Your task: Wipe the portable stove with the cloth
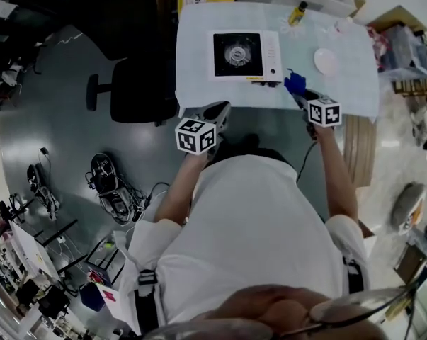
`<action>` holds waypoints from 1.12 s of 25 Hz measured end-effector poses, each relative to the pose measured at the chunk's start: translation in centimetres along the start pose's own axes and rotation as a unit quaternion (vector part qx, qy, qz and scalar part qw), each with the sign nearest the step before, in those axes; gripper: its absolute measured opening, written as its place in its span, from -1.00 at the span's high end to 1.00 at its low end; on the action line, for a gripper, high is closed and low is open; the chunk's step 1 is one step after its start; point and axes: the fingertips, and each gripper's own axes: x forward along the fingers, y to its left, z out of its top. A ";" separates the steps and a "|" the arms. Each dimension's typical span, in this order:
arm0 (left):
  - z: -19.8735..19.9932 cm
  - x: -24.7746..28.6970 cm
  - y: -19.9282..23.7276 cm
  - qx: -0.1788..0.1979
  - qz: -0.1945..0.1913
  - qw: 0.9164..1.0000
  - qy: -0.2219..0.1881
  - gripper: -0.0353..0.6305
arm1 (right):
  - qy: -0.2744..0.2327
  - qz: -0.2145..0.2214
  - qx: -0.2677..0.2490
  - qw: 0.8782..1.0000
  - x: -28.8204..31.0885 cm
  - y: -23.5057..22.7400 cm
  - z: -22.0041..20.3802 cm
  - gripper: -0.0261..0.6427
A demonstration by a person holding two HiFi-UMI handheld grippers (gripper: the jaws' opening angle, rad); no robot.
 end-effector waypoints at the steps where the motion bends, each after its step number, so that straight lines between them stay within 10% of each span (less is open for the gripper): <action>1: 0.4 0.0 -0.2 0.002 -0.001 1.000 -0.003 0.78 | -0.008 0.005 0.006 1.000 -0.6 0.4 0.3 0.52; 28: 10.5 -5.2 -2.6 0.082 0.024 0.989 -0.117 0.78 | -0.216 -0.002 -0.067 0.974 -12.3 7.9 9.2 0.52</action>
